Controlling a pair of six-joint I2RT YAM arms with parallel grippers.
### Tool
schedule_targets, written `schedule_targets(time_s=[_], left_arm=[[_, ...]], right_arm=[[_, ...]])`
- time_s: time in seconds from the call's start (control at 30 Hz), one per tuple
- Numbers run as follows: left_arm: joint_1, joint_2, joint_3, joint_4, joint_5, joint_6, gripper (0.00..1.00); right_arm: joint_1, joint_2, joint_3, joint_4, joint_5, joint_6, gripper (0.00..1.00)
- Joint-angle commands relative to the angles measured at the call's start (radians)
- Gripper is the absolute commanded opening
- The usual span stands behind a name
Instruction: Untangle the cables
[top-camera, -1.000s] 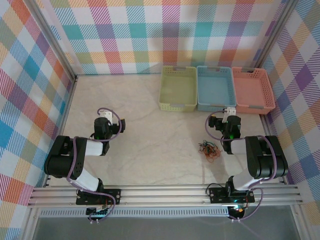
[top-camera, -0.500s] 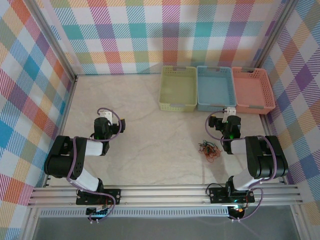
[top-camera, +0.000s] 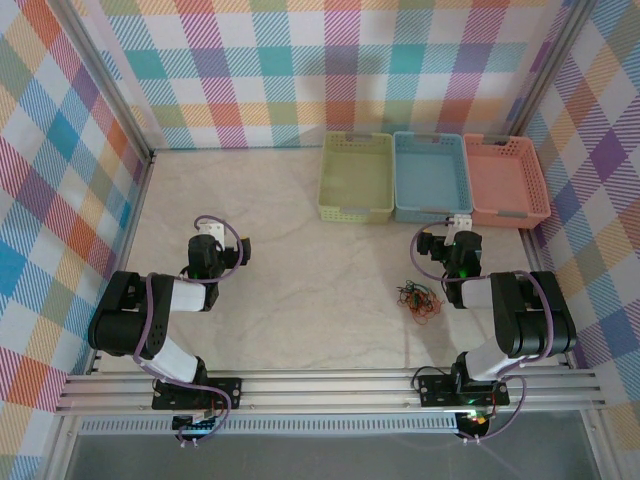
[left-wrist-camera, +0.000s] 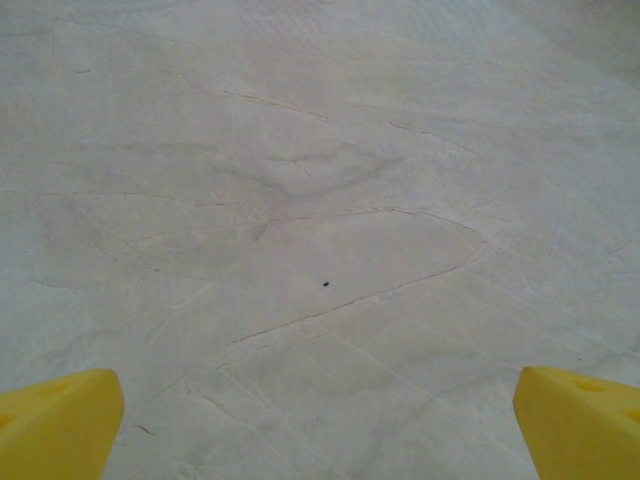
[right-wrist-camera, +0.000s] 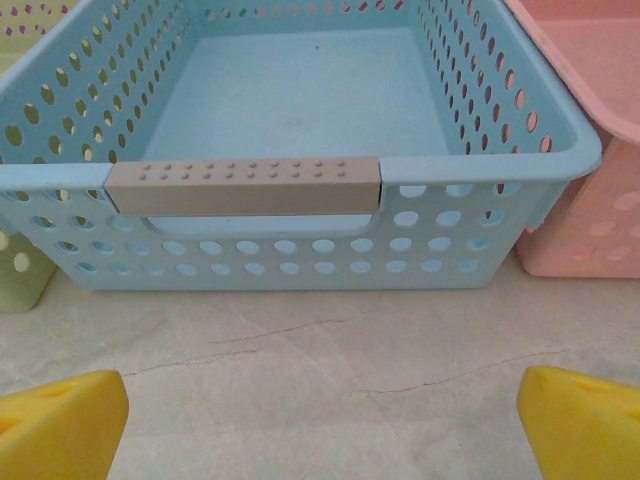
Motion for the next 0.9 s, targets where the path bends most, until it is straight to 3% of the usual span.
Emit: schedule_targets(time_s=[0.0, 0.13, 0.27, 0.4, 0.5, 0.6, 0.73, 0.87], left_arm=[[0.014, 0.002, 0.025, 0.013, 0.012, -0.014, 1.00], [0.005, -0.015, 0.014, 0.020, -0.014, -0.011, 1.00], [-0.047, -0.161, 0.061, -0.187, -0.103, 0.009, 1.00], [-0.070, -0.318, 0.184, -0.500, -0.155, -0.151, 1.00], [-0.084, -0.420, 0.232, -0.599, -0.082, -0.264, 1.00], [-0.084, -0.514, 0.273, -0.714, -0.064, -0.377, 1.00], [-0.083, -0.593, 0.381, -0.934, -0.001, -0.491, 1.00], [-0.082, -0.561, 0.550, -1.229, 0.103, -0.481, 1.00]], right_arm=[[0.001, 0.001, 0.014, 0.035, -0.014, -0.006, 1.00], [0.001, 0.002, 0.017, 0.029, -0.016, -0.004, 1.00], [0.000, -0.009, 0.018, 0.028, -0.016, -0.009, 1.00], [0.005, -0.179, 0.126, -0.312, -0.020, -0.013, 1.00], [0.005, -0.290, 0.238, -0.564, 0.034, 0.078, 1.00], [0.004, -0.337, 0.313, -0.692, 0.023, 0.123, 1.00], [0.003, -0.266, 0.494, -0.895, 0.088, 0.155, 0.98], [-0.011, -0.122, 0.656, -0.979, 0.124, 0.126, 0.93]])
